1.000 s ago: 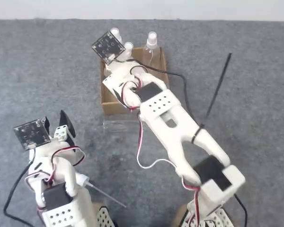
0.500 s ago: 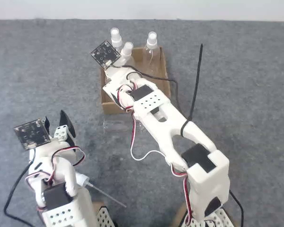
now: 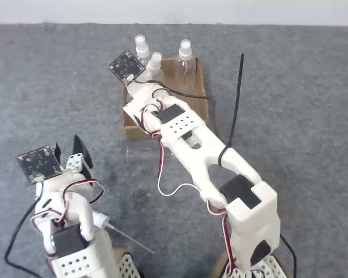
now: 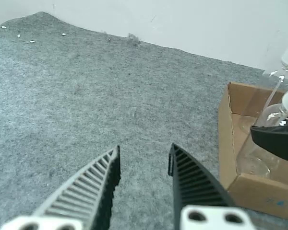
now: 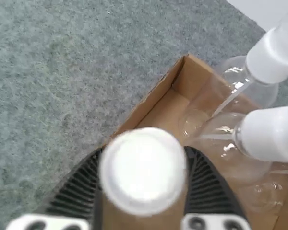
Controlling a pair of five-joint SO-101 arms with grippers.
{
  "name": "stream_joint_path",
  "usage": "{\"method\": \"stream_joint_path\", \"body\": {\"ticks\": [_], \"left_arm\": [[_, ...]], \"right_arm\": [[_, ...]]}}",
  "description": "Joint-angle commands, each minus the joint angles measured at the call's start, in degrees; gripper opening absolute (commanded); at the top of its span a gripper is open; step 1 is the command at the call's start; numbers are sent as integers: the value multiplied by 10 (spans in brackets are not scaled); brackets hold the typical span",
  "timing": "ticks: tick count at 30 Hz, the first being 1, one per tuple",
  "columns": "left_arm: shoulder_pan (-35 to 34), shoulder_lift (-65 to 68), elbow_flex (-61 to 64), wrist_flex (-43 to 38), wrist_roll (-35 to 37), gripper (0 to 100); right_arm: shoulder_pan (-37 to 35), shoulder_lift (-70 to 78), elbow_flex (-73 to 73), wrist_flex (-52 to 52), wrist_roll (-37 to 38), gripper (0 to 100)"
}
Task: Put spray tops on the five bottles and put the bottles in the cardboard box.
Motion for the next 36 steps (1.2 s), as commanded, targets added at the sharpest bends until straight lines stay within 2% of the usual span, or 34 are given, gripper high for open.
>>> {"method": "stream_joint_path", "body": {"ticks": [1,5,7,22,36], "left_arm": [[-2,-10,-7,-18,4,155],[-2,-10,-7,-18,4,155],[-2,-10,-7,-18,4,155],[-2,-10,-7,-18,4,155],[-2,-10,-7,-18,4,155]], "right_arm": [[-5,-7,-24,1,-5,255],[-14,-11,-26,29,-4,348],[-22,-11,-27,36,-3,363],[-33,-29,-23,40,-4,362],[-9,-127,-26,139,-1,362]]}}
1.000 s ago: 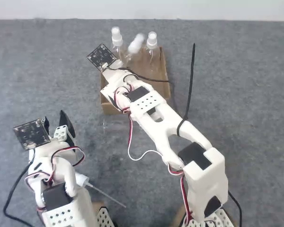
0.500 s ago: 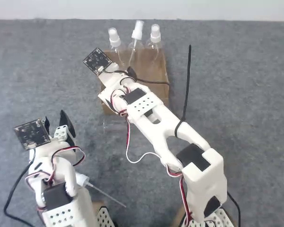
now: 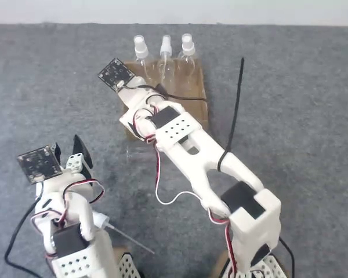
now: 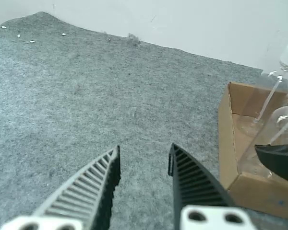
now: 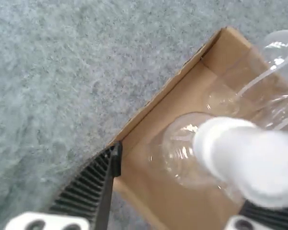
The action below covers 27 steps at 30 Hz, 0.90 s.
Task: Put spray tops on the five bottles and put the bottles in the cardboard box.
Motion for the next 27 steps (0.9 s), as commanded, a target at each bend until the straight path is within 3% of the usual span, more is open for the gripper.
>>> {"method": "stream_joint_path", "body": {"ticks": [1,23,27], "left_arm": [[-2,-10,-7,-18,4,155],[-2,-10,-7,-18,4,155],[-2,-10,-7,-18,4,155]], "right_arm": [[17,-80,-27,26,-1,362],[70,-247,-26,174,-4,359],[71,-262,-26,203,-4,241]]}}
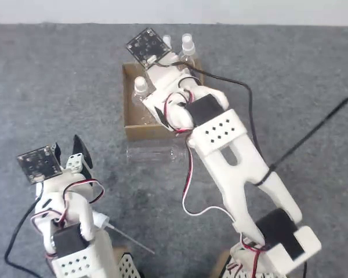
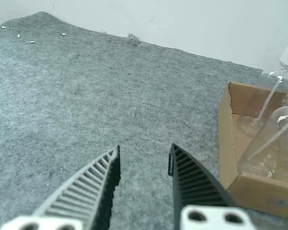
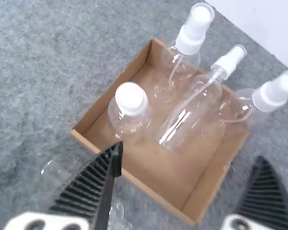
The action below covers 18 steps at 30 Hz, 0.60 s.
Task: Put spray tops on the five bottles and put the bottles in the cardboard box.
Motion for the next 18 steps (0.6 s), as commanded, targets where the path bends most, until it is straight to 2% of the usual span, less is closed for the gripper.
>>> {"method": "stream_joint_path", "body": {"ticks": [1,4,6,18], "left_arm": [[-2,-10,-7,-18,4,155],[-2,-10,-7,-18,4,155],[-2,-10,-7,-18,4,155],[-2,-10,-7,-18,4,155]], "right_arm": [[7,-44,-25,18,-4,196],[16,-43,-25,12,-4,87],[22,-43,-25,10,-4,50],[63,41,31,-121,-5,30]]}}
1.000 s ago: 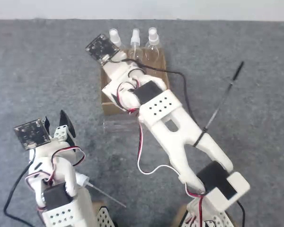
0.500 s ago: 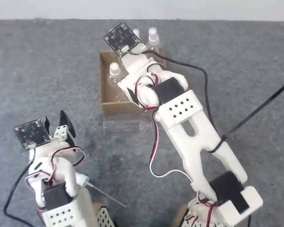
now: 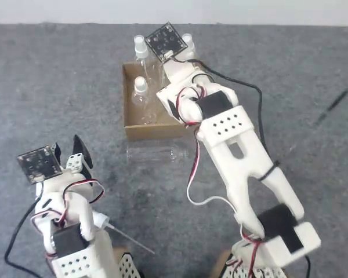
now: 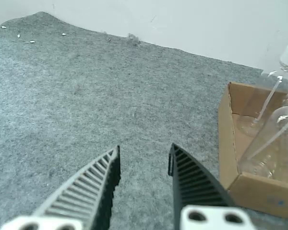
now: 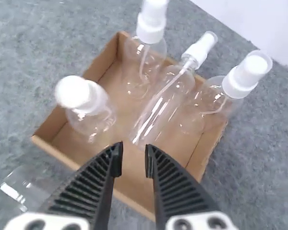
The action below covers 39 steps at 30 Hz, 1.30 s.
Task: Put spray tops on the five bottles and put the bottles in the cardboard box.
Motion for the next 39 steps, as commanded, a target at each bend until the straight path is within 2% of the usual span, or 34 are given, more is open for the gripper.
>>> {"method": "stream_joint_path", "body": {"ticks": [1,20,39], "left_arm": [[-2,-10,-7,-18,4,155],[-2,-10,-7,-18,4,156],[-2,-10,-7,-18,4,156]], "right_arm": [[9,18,-10,-45,-5,30],[11,170,-11,-145,-1,7],[34,240,-11,-191,0,7]]}}
